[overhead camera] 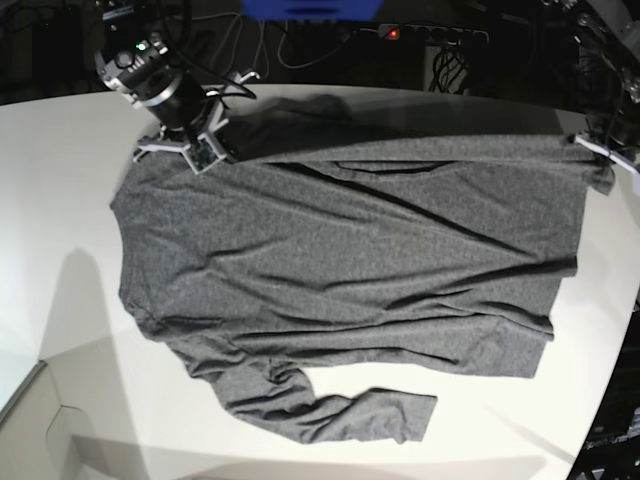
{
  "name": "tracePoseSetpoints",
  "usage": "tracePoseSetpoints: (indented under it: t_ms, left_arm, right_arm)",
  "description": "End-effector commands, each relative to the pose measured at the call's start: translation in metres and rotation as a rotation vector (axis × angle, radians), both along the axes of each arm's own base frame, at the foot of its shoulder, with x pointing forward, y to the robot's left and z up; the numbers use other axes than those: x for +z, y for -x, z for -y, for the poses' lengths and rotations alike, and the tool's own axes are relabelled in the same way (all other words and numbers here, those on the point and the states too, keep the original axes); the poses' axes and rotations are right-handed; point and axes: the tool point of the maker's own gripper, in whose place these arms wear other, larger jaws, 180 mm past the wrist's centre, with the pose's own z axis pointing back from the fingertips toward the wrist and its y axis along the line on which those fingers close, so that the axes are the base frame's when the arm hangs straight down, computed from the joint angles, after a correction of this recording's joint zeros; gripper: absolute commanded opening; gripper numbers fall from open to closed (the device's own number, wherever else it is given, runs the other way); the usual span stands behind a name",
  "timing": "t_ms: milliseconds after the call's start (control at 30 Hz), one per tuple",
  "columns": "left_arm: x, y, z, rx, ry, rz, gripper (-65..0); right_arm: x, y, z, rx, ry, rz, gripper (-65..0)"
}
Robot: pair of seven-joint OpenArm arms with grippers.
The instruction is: Layout the t-shirt on the table in an organized manner, then fold the t-shirt properly
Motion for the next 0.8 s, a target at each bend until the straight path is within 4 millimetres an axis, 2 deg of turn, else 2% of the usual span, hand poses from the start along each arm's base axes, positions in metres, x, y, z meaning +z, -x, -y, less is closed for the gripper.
tracePoseSetpoints:
  t_ms: [0, 167, 367, 667, 767]
  left_arm:
    - [0.013, -0.004, -0.005, -0.008, -0.033, 0.023, -65.0]
    - [0.021, -0.006, -0.003, -0.014, -0.048, 0.035, -65.0]
    - [0.024, -0.009, -0.003, -0.014, -0.05, 0.044, -65.0]
    - [0.034, -0.03, -0.004, -0.01, -0.048, 0.099, -65.0]
    - [0.032, -0.037, -0.004, -0.004, -0.026, 0.11, -65.0]
  right_arm:
    - [0.015, -0.008, -0.003, 0.003, -0.027, 0.053, -65.0]
    - [0.031, -0.023, -0.001, -0.017, -0.035, 0.11, -65.0]
    - [0.039, -0.036, -0.001, -0.018, -0.035, 0.144, -65.0]
    - [0.055, -0.061, -0.001, -0.016, -0.033, 0.209, -65.0]
    - [0.056, -0.069, -0.002, -0.017, -0.036, 0.221, -65.0]
